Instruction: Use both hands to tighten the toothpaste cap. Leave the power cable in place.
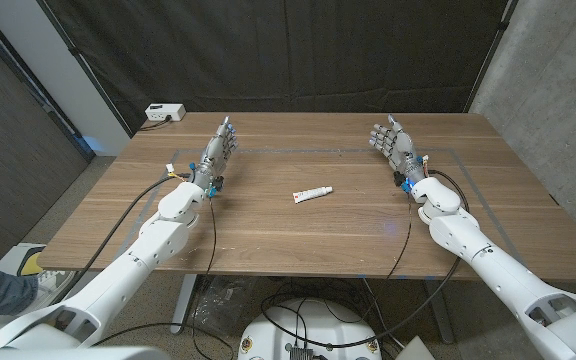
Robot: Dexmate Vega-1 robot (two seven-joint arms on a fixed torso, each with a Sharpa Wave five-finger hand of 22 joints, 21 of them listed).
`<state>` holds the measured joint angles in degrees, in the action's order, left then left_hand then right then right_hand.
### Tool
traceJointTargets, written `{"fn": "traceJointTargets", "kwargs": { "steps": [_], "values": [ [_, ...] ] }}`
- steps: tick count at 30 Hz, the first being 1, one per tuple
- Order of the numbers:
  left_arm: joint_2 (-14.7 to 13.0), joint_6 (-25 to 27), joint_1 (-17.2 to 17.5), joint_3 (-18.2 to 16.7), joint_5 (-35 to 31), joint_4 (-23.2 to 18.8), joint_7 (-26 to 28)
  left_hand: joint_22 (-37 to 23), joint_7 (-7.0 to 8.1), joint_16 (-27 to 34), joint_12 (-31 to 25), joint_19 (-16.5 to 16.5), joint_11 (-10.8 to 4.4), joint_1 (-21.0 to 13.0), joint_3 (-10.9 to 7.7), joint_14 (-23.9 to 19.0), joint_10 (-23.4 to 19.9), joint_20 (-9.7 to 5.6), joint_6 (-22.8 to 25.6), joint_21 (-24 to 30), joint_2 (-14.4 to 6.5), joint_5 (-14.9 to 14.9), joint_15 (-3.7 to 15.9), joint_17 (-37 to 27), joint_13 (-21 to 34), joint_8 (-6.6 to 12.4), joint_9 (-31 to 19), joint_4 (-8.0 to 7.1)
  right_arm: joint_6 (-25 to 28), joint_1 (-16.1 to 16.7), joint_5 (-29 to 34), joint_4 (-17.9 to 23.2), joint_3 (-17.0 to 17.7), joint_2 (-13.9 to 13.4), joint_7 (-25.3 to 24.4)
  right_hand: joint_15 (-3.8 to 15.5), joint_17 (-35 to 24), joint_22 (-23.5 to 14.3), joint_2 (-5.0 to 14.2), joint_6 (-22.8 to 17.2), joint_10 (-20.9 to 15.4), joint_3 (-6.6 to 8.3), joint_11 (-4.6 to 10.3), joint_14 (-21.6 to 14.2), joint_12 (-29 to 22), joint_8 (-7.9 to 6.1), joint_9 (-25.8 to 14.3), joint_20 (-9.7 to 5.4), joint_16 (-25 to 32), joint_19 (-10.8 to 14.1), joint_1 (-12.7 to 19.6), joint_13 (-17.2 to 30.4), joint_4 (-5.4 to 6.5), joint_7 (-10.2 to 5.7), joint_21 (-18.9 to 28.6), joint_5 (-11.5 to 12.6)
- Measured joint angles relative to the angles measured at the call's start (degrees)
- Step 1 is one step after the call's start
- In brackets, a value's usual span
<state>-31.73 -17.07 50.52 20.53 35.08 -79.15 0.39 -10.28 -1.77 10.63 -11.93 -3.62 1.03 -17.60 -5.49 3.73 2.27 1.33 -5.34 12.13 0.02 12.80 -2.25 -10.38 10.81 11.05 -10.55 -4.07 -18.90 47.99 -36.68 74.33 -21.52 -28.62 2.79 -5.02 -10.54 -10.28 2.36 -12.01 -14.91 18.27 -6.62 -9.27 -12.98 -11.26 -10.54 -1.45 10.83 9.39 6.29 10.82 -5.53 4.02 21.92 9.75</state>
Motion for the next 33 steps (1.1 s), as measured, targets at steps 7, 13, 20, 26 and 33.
{"fn": "traceJointTargets", "kwargs": {
  "steps": [7, 13, 20, 26, 33],
  "values": [
    [-1.4, -1.52, 0.84, 0.05, -2.98, -1.25, 0.78, 0.0, -0.23, 0.0, 0.0, 0.85, 0.13, -2.74, 0.42, -1.06, -0.57, 0.86, -0.23, 0.0, 2.02, 0.0, 0.02, 0.0, -0.01, 0.0, 0.0, 1.97, -1.11, 1.77, 0.37, 1.9, 0.5, -0.3, -1.38, 0.0, 0.0, 0.0, 0.0, -0.09, -0.51, 0.0, 0.11, -0.2, -0.45, 0.0, 0.0, 0.0, 0.0, 0.0, 0.0, 0.0, 0.0, 0.08, 0.0, 0.0],
    [-2.87, -2.97, 1.45, 0.53, -5.79, -2.27, 1.03, 0.16, -1.04, 0.44, -0.78, 3.03, -0.1, -4.28, 2.41, -3.05, -2.83, 1.55, 1.51, 0.45, 6.19, 0.0, -0.27, 0.0, -0.01, 0.82, 0.0, 3.97, -1.58, 3.21, 0.68, 3.49, 0.73, -0.64, -2.28, 0.0, 0.01, 0.0, 0.0, -0.08, -0.53, 0.24, 0.09, -0.2, -0.45, 0.0, 0.0, 0.12, 0.0, 0.72, 0.0, 0.0, -0.24, 0.08, 0.0, -0.01],
    [-3.69, -6.51, 2.55, 0.86, -8.44, -2.7, 1.01, 0.06, -0.49, 0.89, -1.43, 6.7, -0.73, -6.39, 3.57, -5.83, -5.93, 1.0, 4.27, 1.32, 8.72, 0.86, 0.79, 0.0, -0.01, 1.48, 0.0, 5.75, -1.54, 4.69, 1.32, 5.99, 0.93, -1.57, -3.48, 0.01, 0.01, 0.01, 0.23, -0.39, -0.52, 0.24, 0.09, -0.2, -0.45, 0.0, 0.01, 0.12, 0.0, 0.72, 0.22, -0.01, -0.24, -0.23, 0.0, -0.01],
    [-3.9, -9.12, 4.09, 0.89, -10.78, -3.57, 1.98, 0.0, -0.12, 1.26, -1.88, 10.01, -1.58, -9.69, 3.41, -8.86, -8.77, -0.15, 6.93, 1.87, 8.24, 1.84, 1.46, -0.01, -0.01, 2.14, 0.01, 7.4, -1.31, 5.38, 1.9, 7.58, 1.31, -2.33, -4.21, 0.01, 0.01, 0.01, 0.0, -0.39, -0.52, 0.24, 0.09, -0.2, -0.45, 0.0, 0.01, 0.12, 0.0, 0.72, 0.45, -0.01, -0.24, -0.23, 0.0, -0.01],
    [-4.43, -10.56, 5.76, 0.86, -13.27, -5.49, 3.25, 0.0, 0.34, 1.72, -2.26, 13.08, -2.57, -13.4, 2.68, -11.44, -11.63, -1.16, 9.78, 2.28, 7.12, 2.27, 2.35, -0.01, -0.02, 2.56, 0.01, 9.06, -1.54, 5.88, 2.19, 8.37, 1.93, -2.81, -4.69, 0.29, 0.02, 0.01, 0.0, -0.38, -0.51, 0.23, 0.09, -0.48, -0.45, 0.0, 0.01, 0.12, 0.0, 0.72, 0.45, -0.01, -0.24, -0.23, 0.0, -0.01]
  ]
}}
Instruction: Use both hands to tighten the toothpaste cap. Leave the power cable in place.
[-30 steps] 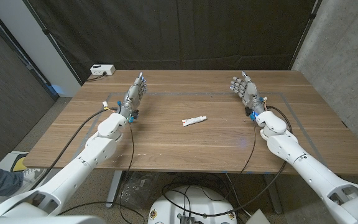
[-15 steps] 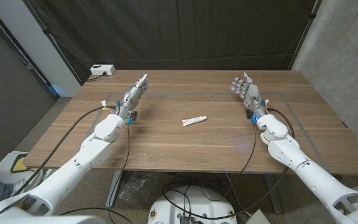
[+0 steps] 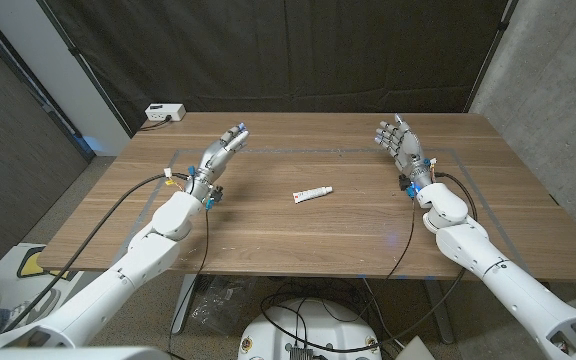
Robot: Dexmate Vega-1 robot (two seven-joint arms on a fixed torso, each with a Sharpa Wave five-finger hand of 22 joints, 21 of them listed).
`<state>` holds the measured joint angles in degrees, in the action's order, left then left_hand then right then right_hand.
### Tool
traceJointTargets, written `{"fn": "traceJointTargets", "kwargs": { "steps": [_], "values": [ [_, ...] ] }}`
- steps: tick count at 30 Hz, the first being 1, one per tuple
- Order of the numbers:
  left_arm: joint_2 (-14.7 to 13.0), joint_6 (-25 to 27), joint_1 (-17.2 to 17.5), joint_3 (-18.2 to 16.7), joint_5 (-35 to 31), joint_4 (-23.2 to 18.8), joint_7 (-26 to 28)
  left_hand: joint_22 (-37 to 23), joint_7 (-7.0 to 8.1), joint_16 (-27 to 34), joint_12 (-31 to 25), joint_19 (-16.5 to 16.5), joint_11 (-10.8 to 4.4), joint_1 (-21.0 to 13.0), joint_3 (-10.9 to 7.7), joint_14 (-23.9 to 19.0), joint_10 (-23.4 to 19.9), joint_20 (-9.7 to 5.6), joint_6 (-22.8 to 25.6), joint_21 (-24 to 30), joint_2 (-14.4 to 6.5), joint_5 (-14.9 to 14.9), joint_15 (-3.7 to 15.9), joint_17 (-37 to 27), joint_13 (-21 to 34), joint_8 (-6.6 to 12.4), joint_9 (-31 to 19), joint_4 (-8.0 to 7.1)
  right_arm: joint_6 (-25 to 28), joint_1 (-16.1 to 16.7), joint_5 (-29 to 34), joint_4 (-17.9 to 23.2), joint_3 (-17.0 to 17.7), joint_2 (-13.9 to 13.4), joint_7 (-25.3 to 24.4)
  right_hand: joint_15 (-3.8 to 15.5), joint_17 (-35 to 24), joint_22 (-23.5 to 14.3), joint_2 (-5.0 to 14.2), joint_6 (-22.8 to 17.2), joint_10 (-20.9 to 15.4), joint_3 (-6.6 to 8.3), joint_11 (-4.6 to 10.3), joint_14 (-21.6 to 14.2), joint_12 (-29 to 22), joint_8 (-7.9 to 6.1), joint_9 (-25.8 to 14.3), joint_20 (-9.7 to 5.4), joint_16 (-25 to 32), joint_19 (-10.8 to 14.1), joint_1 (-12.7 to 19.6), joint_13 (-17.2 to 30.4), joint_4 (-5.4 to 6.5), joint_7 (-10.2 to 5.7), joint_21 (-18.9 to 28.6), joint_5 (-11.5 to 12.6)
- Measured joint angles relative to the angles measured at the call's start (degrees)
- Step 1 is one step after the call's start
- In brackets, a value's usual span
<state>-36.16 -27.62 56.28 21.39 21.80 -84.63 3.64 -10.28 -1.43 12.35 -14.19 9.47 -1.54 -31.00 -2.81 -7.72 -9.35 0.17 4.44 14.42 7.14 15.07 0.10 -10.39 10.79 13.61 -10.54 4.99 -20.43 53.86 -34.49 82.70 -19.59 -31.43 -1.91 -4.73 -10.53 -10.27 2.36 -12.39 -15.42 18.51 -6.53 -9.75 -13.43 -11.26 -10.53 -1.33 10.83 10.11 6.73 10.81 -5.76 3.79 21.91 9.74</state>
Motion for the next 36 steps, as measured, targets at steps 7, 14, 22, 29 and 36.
{"fn": "traceJointTargets", "kwargs": {
  "steps": [7, 14, 22, 29, 36],
  "values": [
    [-0.72, -0.04, 1.69, 0.02, -3.63, -3.36, 1.95, 0.0, 0.43, 0.05, -0.01, 1.69, -1.04, -3.35, -0.67, -2.03, -2.06, -0.48, 2.26, 0.21, -0.81, 0.62, 0.99, 0.0, 0.0, 0.44, 0.0, 1.29, -0.76, 0.51, -0.37, -0.01, 0.55, -0.23, 0.25, 0.0, 0.0, 0.0, 0.0, -0.02, -0.23, 0.0, 0.23, 0.0, 0.0, 0.0, 0.0, 0.0, 0.0, 0.0, 0.0, -0.01, 0.0, 0.02, 0.0, 0.0],
    [-1.39, 1.51, 2.48, 0.63, -7.89, -6.51, 3.83, 0.01, 0.87, 0.05, -0.24, 3.36, -1.26, -6.02, -1.48, -4.19, -4.32, -0.86, 4.59, 0.21, -1.69, 0.85, 1.51, -0.01, 0.0, 0.44, 0.01, 2.06, -1.57, 1.31, -0.94, -0.09, 1.23, -0.57, 0.66, 0.0, 0.0, 0.0, 0.0, -0.31, -0.22, 0.0, 0.23, 0.0, 0.0, 0.0, 0.0, 0.0, 0.0, 0.0, 0.0, -0.01, 0.0, 0.31, -0.29, 0.0],
    [-2.89, 6.6, 3.56, 1.11, -17.15, -11.32, 8.09, 0.01, 1.31, 0.05, -0.24, 4.97, -1.97, -8.02, -1.91, -6.1, -6.25, -1.08, 6.84, 0.43, -2.47, 0.85, 2.25, -0.01, 0.0, 0.81, 0.01, 2.49, -2.43, 3.07, -1.69, 0.49, 2.33, -1.46, 0.93, -0.07, 0.0, 0.0, 0.0, -0.31, -0.62, 0.0, 0.21, -0.35, 0.0, 0.0, 0.01, -0.11, 0.0, 0.51, 0.0, -0.02, 0.0, 0.31, -0.45, 0.0],
    [-5.08, 10.97, 4.2, 2.11, -25.54, -16.39, 10.68, 0.01, 1.82, 0.05, -0.24, 6.3, -2.62, -9.45, -2.36, -7.33, -7.53, -1.19, 8.37, 0.66, -3.13, 0.85, 2.25, -0.01, 0.0, 1.03, 0.01, 2.93, -3.06, 5.12, -2.22, 1.76, 3.46, -2.49, 1.01, -0.11, 0.01, 0.01, 0.0, -0.31, -0.61, 0.0, 0.21, -0.39, 0.0, 0.0, 0.01, -0.11, 0.0, 0.51, 0.0, -0.02, 0.0, 0.31, -0.45, -0.01],
    [-6.47, 16.47, 3.86, 3.83, -34.37, -20.58, 12.93, 0.02, 2.66, 0.05, -0.45, 8.16, -3.36, -11.08, -2.59, -9.5, -9.91, -1.38, 10.65, 0.66, -3.71, 0.6, 2.16, 0.11, -0.01, 1.24, 0.01, 3.17, -3.74, 7.2, -3.0, 2.92, 4.63, -3.35, 1.02, -0.11, 0.01, 0.01, 0.0, -0.3, -0.61, -0.01, 0.21, -0.39, 0.0, 0.0, 0.01, -0.1, 0.0, 0.51, 0.0, -0.02, 0.0, 0.3, -0.45, -0.01]
  ]
}}
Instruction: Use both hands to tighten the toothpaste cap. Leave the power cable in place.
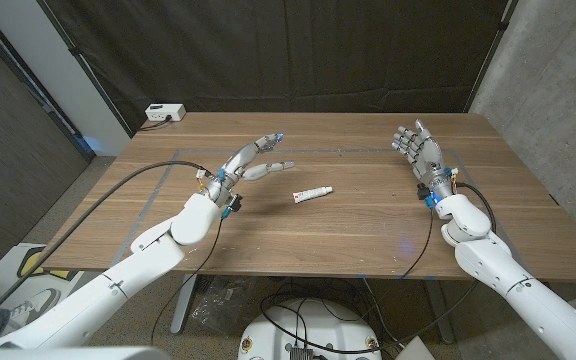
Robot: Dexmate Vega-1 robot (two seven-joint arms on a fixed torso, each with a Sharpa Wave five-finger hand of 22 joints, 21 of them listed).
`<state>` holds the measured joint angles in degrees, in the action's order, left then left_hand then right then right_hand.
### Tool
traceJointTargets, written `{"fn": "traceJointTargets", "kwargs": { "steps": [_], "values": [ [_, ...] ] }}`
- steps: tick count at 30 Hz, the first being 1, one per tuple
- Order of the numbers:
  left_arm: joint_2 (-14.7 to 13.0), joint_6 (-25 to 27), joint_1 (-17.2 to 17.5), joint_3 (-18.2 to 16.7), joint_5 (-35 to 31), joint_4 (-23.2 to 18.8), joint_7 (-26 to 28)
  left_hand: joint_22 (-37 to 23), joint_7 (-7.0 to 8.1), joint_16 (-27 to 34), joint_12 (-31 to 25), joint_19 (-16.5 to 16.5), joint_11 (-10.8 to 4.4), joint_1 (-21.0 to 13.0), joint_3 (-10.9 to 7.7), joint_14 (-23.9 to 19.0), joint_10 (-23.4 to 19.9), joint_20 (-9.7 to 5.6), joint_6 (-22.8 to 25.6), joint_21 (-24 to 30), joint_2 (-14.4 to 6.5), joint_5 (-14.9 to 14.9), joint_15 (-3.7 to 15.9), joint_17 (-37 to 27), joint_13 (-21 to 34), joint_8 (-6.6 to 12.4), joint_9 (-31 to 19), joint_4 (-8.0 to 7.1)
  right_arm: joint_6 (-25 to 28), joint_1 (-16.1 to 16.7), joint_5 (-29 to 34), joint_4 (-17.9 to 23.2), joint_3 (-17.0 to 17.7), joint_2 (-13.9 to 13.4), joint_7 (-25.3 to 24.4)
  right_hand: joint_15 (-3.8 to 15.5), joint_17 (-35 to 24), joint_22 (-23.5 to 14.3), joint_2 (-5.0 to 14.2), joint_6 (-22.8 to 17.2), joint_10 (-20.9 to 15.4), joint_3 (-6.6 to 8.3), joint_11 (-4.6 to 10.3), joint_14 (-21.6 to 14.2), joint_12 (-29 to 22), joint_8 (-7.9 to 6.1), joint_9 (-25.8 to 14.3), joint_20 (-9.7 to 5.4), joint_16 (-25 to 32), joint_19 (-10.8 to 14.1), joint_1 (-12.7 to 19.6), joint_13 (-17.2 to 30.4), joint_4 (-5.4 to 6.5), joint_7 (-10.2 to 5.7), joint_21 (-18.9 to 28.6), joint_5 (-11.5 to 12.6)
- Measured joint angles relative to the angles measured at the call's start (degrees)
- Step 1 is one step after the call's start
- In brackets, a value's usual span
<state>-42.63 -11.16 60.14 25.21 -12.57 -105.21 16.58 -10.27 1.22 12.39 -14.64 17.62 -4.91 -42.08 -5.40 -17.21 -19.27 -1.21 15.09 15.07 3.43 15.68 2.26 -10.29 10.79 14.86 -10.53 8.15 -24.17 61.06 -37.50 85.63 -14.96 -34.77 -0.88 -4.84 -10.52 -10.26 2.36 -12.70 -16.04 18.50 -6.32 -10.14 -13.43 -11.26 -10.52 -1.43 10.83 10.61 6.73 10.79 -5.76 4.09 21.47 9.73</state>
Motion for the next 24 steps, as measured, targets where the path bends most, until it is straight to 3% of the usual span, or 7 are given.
{"fn": "traceJointTargets", "kwargs": {
  "steps": [11, 18, 19, 24],
  "values": [
    [-0.03, 15.94, -1.75, 5.88, -20.29, -7.16, 1.22, 0.0, 0.71, 0.0, 0.0, 1.22, -0.95, -1.49, -0.72, -1.45, -1.56, -0.22, 1.3, 0.44, -0.91, -0.27, 0.17, 0.0, 0.0, 0.0, 0.0, -0.25, -0.82, 2.07, -1.68, 0.3, 1.91, -1.04, 1.0, 0.0, 0.0, 0.0, 0.0, -0.3, 0.0, -0.02, 0.0, 0.0, 0.0, 0.0, 0.0, 0.0, 0.0, 0.0, 0.0, 0.0, -0.02, -0.3, 0.0, -0.04],
    [0.68, 26.47, -3.14, 8.8, -33.77, -9.4, -5.46, 0.01, 1.13, 0.0, 0.0, 1.84, -1.79, -1.96, -0.96, -2.82, -2.4, -0.57, 1.72, 0.44, -1.37, -0.63, 0.11, 0.0, 0.0, 0.0, 0.0, -0.01, -0.79, 1.51, -2.64, -1.05, 2.66, -1.77, 2.07, 0.0, 0.0, 0.0, 0.0, -0.3, 0.0, -0.17, 0.0, 0.0, 0.0, 0.0, 0.0, 0.0, 0.0, -0.01, 0.0, 0.0, -0.17, -0.3, -0.34, -0.04],
    [1.49, 27.65, -4.46, 11.23, -35.28, -11.22, -5.7, 0.0, 1.37, 0.07, 0.0, 2.24, -1.86, -1.97, -1.14, -3.4, -2.88, -0.66, 1.95, 0.44, -1.37, -0.66, 0.12, 0.0, 0.0, 0.0, 0.0, -0.18, -0.19, 1.23, -3.55, -1.39, 2.75, -1.88, 3.47, 0.0, 0.0, 0.0, 0.0, -0.3, 0.0, -0.17, 0.0, 0.0, 0.0, 0.0, 0.0, 0.0, 0.0, -0.01, 0.0, 0.0, -0.17, -0.3, -0.34, -0.04],
    [2.36, 32.57, -5.88, 13.71, -41.97, -13.31, -11.67, -0.29, 1.97, 0.62, 0.0, 5.33, -3.38, -3.11, -1.2, -6.9, -5.03, -1.04, 4.2, 1.1, -1.27, -1.09, 0.3, -0.16, 0.0, 0.0, 0.01, -0.25, 0.74, -0.34, -4.53, -2.82, 2.87, -2.28, 5.44, 0.01, 0.0, 0.0, 0.0, -0.3, 0.0, -0.17, 0.0, 0.01, 0.0, 0.0, 0.0, 0.0, 0.0, -0.01, 0.0, 0.0, -0.17, -0.3, -0.34, -0.04]
  ]
}}
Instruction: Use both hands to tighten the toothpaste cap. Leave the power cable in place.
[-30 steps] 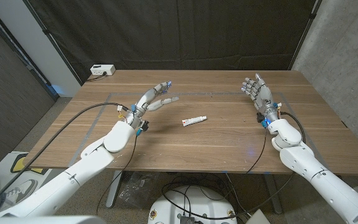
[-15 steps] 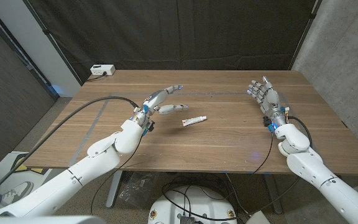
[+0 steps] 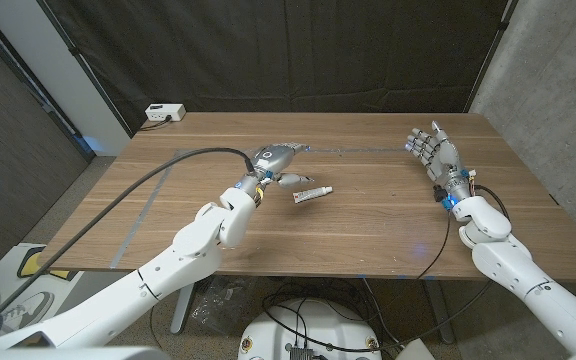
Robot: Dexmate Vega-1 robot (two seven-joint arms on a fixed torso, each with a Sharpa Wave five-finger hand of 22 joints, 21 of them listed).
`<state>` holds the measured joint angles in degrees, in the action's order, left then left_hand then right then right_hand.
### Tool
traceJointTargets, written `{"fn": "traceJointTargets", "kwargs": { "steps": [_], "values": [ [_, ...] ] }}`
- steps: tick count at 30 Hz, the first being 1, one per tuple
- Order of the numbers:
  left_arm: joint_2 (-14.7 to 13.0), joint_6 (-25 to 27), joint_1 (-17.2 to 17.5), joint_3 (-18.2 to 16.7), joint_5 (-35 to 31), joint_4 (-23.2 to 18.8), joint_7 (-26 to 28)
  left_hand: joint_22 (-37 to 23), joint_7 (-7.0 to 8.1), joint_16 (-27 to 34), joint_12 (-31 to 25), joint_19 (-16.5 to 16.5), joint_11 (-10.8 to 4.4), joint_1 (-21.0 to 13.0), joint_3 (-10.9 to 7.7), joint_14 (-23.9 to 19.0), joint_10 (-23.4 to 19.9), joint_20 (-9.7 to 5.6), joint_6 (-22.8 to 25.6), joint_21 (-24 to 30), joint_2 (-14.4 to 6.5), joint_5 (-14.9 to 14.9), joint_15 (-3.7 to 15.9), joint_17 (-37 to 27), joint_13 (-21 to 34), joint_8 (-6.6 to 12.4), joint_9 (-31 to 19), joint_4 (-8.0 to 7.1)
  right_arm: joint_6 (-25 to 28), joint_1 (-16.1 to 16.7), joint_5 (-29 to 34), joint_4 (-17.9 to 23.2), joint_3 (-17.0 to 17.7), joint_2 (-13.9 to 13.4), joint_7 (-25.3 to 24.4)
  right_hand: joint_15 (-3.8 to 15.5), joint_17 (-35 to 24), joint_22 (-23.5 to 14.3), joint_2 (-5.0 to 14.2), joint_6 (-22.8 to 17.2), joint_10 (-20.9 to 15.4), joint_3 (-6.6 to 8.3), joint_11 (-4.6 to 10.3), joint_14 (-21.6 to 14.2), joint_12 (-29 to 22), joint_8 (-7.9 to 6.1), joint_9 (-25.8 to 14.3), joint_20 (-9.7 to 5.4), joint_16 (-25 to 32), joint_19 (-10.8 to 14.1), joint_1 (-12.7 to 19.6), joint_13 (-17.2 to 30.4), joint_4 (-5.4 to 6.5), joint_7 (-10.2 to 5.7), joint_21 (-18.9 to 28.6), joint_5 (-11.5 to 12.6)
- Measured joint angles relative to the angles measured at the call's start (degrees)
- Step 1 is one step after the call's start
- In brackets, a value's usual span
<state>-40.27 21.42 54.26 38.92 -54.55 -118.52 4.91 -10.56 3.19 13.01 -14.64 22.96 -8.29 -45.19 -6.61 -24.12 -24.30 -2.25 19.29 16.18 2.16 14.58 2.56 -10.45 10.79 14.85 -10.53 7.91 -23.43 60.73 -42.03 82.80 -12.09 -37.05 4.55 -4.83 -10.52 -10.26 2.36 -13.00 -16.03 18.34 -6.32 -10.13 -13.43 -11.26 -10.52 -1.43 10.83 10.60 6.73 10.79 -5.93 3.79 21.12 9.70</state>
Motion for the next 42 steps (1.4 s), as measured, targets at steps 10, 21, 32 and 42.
{"fn": "traceJointTargets", "kwargs": {
  "steps": [10, 21, 32, 42],
  "values": [
    [1.3, 6.17, -2.4, 2.57, -8.84, -2.34, -11.08, -0.25, 0.71, 0.44, -0.22, 3.07, -1.79, -0.66, -0.23, -3.74, -4.86, 0.2, 4.59, 0.89, -0.56, -0.85, 0.3, -0.12, 0.3, 0.64, -0.29, -0.24, 1.14, -2.87, -0.91, -2.75, 0.0, -0.35, 2.58, 0.01, 0.0, 0.0, 0.0, 0.0, 0.0, 0.0, 0.0, 0.01, 0.0, 0.0, 0.0, 0.0, 0.0, 0.0, 0.0, 0.0, 0.0, 0.0, 0.0, 0.0],
    [2.29, 7.61, -6.15, 4.42, -14.77, -3.1, -22.15, -0.25, 1.24, 0.05, 0.87, 4.22, -1.87, -1.88, -0.94, -4.13, -4.2, 0.1, 3.15, 1.28, -1.0, -0.94, 0.1, -0.12, 0.29, -0.27, -0.29, 0.0, 1.39, -4.79, -1.53, -4.83, -0.03, -0.04, 4.0, 0.04, 0.0, 0.0, 0.0, 0.0, 0.0, 0.0, 0.0, 0.04, 0.0, 0.0, 0.0, 0.0, 0.0, 0.0, 0.0, 0.0, 0.0, 0.0, -0.37, 0.0],
    [3.2, 6.13, -8.3, 5.26, -16.87, -1.93, -31.9, -0.25, 1.43, 0.44, 1.34, 11.26, -2.52, -2.98, -1.1, -9.04, -5.21, 1.05, 4.03, 3.77, -1.79, -1.78, 0.47, -0.36, 0.56, -0.7, -0.28, -0.17, 1.65, -5.2, -1.58, -4.9, -0.07, -0.05, 3.99, 0.04, 0.0, 0.0, 0.0, -1.25, 0.0, 0.0, 0.0, 0.04, 0.0, -0.41, -0.29, 0.0, 0.0, -0.01, 0.0, 0.0, 0.0, 0.41, -0.6, 0.0],
    [5.31, 3.8, -12.92, 7.16, -16.95, 0.54, -38.47, -0.24, 1.5, 0.15, 1.34, 11.93, -2.45, -3.83, -1.5, -9.35, -5.51, 1.76, 4.57, 3.77, -1.62, -2.17, 0.6, -0.36, 0.55, -0.7, -0.28, -0.08, 1.99, -4.42, -1.58, -3.66, 0.25, -0.46, 3.38, 0.04, 0.0, 0.0, 0.0, -1.25, 0.0, 0.02, 0.0, 0.04, 0.0, -0.4, -0.29, 0.0, 0.0, -0.01, 0.0, 0.0, -0.01, 0.41, -0.6, 0.0]
  ]
}}
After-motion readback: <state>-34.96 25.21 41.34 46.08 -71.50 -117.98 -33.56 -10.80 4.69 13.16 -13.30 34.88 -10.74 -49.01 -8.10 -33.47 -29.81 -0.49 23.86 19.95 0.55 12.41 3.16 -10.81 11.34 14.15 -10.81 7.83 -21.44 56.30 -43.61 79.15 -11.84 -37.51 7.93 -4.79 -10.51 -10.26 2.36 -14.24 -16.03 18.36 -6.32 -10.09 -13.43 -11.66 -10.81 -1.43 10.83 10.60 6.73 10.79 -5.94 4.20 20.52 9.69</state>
